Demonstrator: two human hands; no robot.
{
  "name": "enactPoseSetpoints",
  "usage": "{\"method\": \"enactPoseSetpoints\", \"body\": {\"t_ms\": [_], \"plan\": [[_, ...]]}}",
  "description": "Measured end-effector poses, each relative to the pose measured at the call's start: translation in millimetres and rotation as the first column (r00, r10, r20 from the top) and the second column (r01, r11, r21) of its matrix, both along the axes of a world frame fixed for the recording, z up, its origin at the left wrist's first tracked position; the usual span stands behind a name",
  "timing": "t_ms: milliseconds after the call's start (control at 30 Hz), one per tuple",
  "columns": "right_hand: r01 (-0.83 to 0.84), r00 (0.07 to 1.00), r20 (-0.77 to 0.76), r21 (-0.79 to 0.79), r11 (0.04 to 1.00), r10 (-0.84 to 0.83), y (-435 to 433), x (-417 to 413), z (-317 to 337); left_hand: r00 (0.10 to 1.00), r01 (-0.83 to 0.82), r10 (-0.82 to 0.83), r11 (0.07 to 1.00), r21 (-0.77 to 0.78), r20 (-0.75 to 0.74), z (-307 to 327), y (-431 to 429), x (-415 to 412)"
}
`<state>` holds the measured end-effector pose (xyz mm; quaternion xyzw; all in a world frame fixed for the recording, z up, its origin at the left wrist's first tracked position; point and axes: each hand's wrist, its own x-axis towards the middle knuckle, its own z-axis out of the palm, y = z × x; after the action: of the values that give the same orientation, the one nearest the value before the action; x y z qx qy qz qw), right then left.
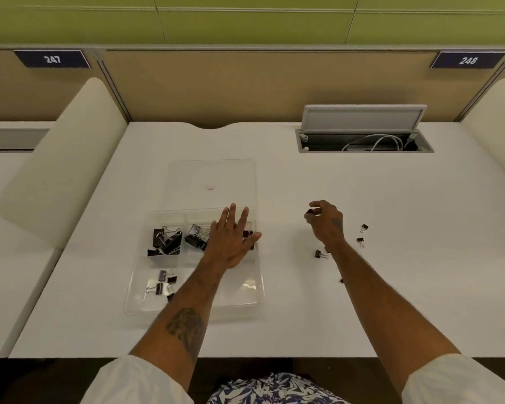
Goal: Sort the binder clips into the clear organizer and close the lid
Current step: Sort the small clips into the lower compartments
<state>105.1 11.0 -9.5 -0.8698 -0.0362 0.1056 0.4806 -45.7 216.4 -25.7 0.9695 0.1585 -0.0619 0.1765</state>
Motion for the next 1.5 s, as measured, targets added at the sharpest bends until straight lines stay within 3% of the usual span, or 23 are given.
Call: {"method": "enactPoseSetpoints", "body": {"t_ms": [300, 533, 733, 967, 1233, 1333, 1500], "plan": [[0.087, 0.988, -0.144, 0.239, 0.967, -0.053, 83, -85, 11, 0.998, 0.015, -0.022, 0.992, 0.128, 0.054, 8, 84, -112], [-0.015, 0.972, -0.220, 0.297, 0.955, 0.084, 153, -152, 23, 1.000, 0.004, -0.001, 0.995, 0.096, -0.023, -1, 128, -192], [-0.260, 0.947, -0.161, 0.117, 0.958, 0.277, 185, -190, 16, 0.993, 0.054, -0.043, 0.994, 0.098, -0.109, -4, 137, -209], [-0.520, 0.854, -0.094, -0.120, 0.846, 0.511, 200, -218, 14, 0.992, 0.065, -0.056, 0.995, 0.079, -0.114, -9, 140, -208], [-0.573, 0.818, -0.060, -0.184, 0.799, 0.572, 214, -226, 21, 0.991, 0.076, -0.068, 0.995, 0.071, -0.115, -10, 143, -206], [-0.561, 0.787, 0.033, -0.378, 0.737, 0.616, 211, -227, 17, 0.992, 0.075, -0.066, 0.994, 0.078, -0.112, -10, 144, -205], [-0.475, 0.651, 0.144, -0.689, 0.548, 0.745, 200, -225, 9, 0.991, 0.081, -0.070, 0.991, 0.102, -0.110, -8, 144, -204]]}}
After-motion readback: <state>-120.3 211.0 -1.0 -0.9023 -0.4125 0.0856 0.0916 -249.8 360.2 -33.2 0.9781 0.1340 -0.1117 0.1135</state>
